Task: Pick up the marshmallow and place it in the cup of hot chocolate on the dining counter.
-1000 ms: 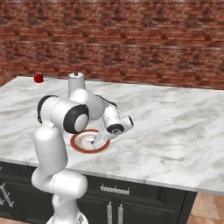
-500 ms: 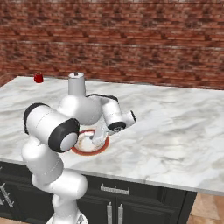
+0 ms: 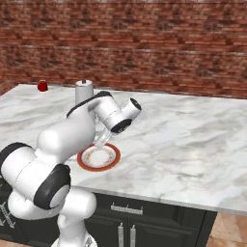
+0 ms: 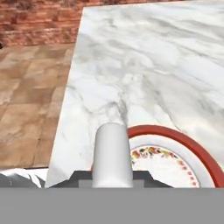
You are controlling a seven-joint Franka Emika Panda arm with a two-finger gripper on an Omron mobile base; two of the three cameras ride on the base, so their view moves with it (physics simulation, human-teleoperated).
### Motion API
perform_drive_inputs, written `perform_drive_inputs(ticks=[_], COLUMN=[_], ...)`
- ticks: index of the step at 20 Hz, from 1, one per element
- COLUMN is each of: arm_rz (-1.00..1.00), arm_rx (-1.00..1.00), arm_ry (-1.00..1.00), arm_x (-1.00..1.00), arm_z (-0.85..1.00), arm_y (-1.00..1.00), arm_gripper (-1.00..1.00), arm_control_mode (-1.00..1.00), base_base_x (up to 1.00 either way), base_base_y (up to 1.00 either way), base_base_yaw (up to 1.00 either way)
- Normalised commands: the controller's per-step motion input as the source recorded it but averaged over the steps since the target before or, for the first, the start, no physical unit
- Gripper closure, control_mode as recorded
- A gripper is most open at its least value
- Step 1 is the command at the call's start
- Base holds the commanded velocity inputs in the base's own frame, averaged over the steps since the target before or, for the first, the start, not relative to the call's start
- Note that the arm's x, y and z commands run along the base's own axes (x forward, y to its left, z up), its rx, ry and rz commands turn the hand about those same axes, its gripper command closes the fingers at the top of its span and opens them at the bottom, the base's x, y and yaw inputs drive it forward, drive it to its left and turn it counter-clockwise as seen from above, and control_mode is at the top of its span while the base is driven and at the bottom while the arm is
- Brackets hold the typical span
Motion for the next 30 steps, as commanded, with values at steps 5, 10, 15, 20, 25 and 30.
perform_drive_inputs(ticks=[5, 10, 15, 20, 25, 30], arm_rz=[-0.39, -0.45, -0.48, -0.47, -0.34, -0.1], arm_rx=[-0.45, -0.39, -0.29, -0.2, -0.04, 0.0], arm_ry=[0.07, 0.11, 0.3, 0.35, 0.26, 0.13], arm_x=[-0.32, -0.26, -0.06, -0.01, -0.07, -0.05], arm_z=[0.27, 0.21, 0.3, 0.46, 0.55, 0.15], arm_y=[0.06, 0.17, 0.02, 0.0, 0.0, 0.0], arm_gripper=[1.0, 1.0, 1.0, 1.0, 1.0, 1.0], arm_control_mode=[-1.0, -1.0, -1.0, -1.0, -1.0, -1.0], base_base_x=[0.0, 0.0, 0.0, 0.0, 0.0, 0.0], base_base_y=[0.0, 0.0, 0.0, 0.0, 0.0, 0.0], base_base_yaw=[0.0, 0.0, 0.0, 0.0, 0.0, 0.0])
